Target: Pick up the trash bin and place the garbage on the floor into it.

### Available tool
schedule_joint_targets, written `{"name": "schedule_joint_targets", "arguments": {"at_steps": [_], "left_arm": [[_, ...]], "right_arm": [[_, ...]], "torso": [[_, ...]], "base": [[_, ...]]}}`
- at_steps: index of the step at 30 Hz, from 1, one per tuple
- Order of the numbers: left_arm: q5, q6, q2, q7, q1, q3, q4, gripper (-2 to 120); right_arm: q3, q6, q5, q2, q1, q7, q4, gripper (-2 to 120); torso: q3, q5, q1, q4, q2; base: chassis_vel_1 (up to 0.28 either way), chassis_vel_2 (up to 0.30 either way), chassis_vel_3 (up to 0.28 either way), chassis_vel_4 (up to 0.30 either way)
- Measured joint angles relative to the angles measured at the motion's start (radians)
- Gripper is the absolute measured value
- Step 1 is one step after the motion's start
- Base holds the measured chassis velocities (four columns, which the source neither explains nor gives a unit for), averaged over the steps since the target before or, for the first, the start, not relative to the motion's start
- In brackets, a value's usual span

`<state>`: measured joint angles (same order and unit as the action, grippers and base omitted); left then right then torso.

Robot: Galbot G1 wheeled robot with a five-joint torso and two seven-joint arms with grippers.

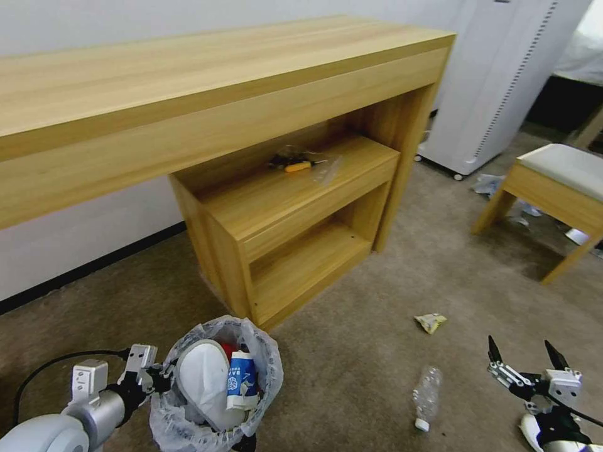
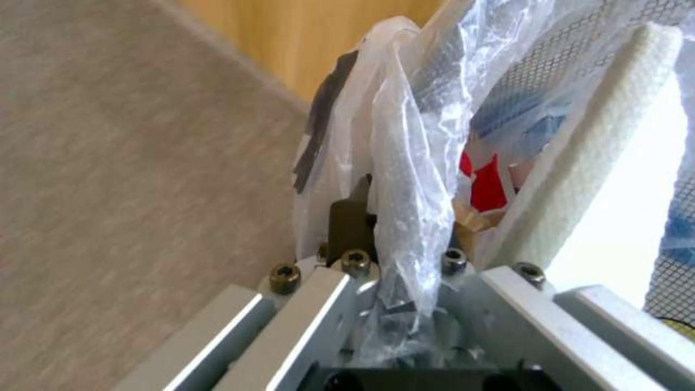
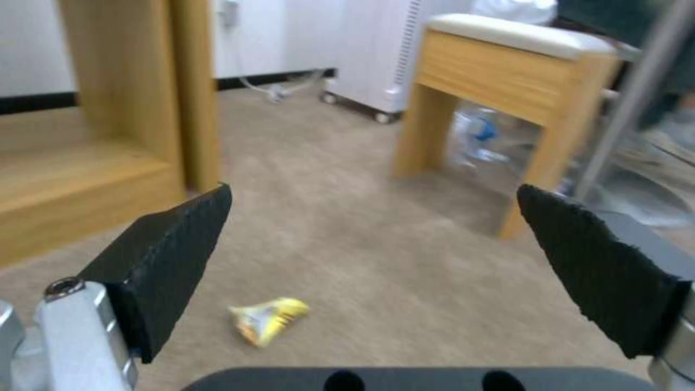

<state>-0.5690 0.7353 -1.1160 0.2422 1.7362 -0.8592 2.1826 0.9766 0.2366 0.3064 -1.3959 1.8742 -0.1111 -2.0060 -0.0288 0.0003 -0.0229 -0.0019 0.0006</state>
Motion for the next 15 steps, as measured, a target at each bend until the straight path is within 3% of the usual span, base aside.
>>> {"name": "schedule_joint_targets", "arguments": {"at_steps": [15], "left_arm": [[0.005, 0.000, -0.003, -0.001, 0.004, -0.001, 0.003, 0]], "right_arm": [[0.015, 0.020, 0.020, 0.014, 0.002, -0.012, 0.042, 100]], "torso": [[0.000, 0.0000, 0.000, -0.0002, 0.000]], "base": [[-0.168, -0.170, -0.056, -0.070]]}}
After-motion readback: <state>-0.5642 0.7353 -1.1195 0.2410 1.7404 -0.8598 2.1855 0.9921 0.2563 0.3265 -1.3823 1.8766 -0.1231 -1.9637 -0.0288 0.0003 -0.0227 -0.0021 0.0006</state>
